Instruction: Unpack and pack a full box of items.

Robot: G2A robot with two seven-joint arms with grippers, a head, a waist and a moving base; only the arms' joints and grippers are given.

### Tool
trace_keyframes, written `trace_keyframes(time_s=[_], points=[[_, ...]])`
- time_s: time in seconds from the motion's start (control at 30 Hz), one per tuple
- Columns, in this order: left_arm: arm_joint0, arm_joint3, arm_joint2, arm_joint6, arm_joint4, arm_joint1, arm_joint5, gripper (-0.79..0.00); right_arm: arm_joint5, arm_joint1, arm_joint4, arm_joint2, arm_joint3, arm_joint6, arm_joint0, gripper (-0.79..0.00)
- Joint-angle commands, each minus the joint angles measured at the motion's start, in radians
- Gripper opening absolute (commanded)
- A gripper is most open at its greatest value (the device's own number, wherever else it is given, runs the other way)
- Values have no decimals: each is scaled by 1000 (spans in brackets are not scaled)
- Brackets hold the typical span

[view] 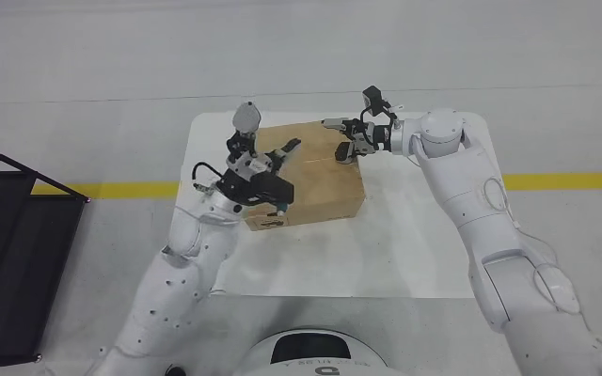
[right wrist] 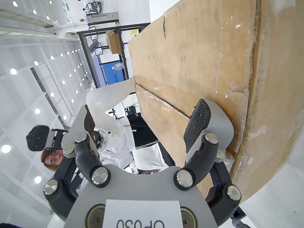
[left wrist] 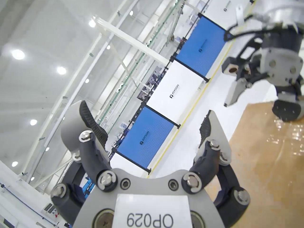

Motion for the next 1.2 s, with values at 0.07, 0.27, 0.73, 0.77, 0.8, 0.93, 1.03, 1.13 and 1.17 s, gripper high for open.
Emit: trace_keyframes(time_s=[0.07,0.27,0.73,0.77,0.8,0.93,1.03,1.13,1.17], points=[[27,-86,-24,16,-65,1,-1,0,0,0,0,0,0,0,0,0],[126,-160,-132,37,-257,6,32,0,0,0,0,0,0,0,0,0],[307,121,-424,138,-555,16,83,0,0,0,0,0,0,0,0,0],[303,145,-422,131,-548,15,78,0,0,0,0,0,0,0,0,0],[295,165,-417,125,-536,15,74,0,0,0,0,0,0,0,0,0],[257,233,-370,101,-492,12,53,0,0,0,0,0,0,0,0,0],[220,272,-324,82,-413,9,57,0,0,0,0,0,0,0,0,0],[191,281,-281,67,-359,4,64,0,0,0,0,0,0,0,0,0],[182,282,-268,59,-340,3,62,0,0,0,0,0,0,0,0,0]])
